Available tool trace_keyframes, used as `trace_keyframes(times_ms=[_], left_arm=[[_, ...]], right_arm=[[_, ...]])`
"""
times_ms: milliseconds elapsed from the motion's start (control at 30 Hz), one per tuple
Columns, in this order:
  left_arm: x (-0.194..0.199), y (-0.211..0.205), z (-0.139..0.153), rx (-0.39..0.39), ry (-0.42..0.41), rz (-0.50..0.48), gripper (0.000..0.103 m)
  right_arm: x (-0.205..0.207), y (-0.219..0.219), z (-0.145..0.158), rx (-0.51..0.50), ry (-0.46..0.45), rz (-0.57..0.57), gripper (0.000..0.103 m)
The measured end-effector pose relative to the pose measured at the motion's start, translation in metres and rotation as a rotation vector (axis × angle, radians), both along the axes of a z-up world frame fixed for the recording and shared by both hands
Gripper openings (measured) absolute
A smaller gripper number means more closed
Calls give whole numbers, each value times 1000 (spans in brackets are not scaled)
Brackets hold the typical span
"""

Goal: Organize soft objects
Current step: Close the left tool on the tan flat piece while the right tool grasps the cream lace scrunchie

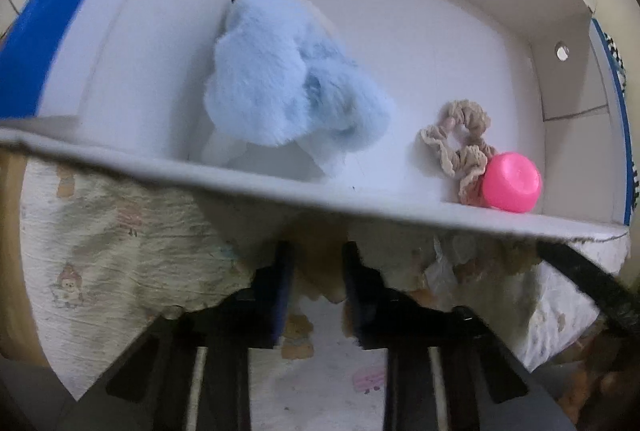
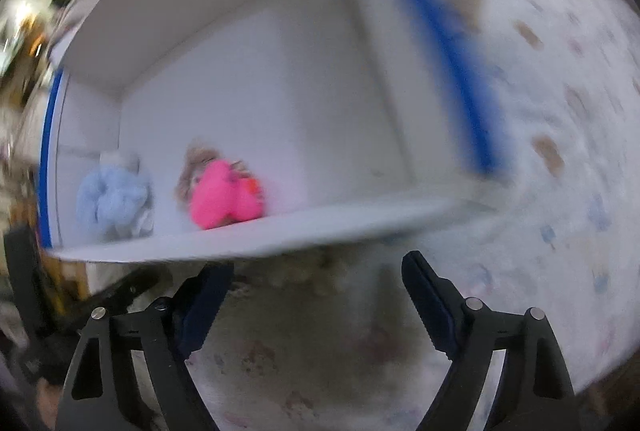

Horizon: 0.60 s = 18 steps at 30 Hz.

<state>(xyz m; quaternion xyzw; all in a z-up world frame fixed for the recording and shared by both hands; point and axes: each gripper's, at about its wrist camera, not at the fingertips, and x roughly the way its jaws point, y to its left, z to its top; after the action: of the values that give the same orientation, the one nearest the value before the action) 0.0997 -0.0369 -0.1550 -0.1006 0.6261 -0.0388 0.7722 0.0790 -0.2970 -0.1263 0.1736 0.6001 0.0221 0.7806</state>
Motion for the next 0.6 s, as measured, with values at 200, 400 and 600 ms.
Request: trace_keyframes(times_ms=[200,400,600], left_arm=[[-1,12,5,-28,1,13,7],[-7,34,15,-25,-27,39,6],[-18,42,28,16,-65,41,6]], right_arm=[[13,29,-17,-75,45,87,38],[3,34,-11,-117,15,128,11],[-13,36,2,-97,-16,143,11]])
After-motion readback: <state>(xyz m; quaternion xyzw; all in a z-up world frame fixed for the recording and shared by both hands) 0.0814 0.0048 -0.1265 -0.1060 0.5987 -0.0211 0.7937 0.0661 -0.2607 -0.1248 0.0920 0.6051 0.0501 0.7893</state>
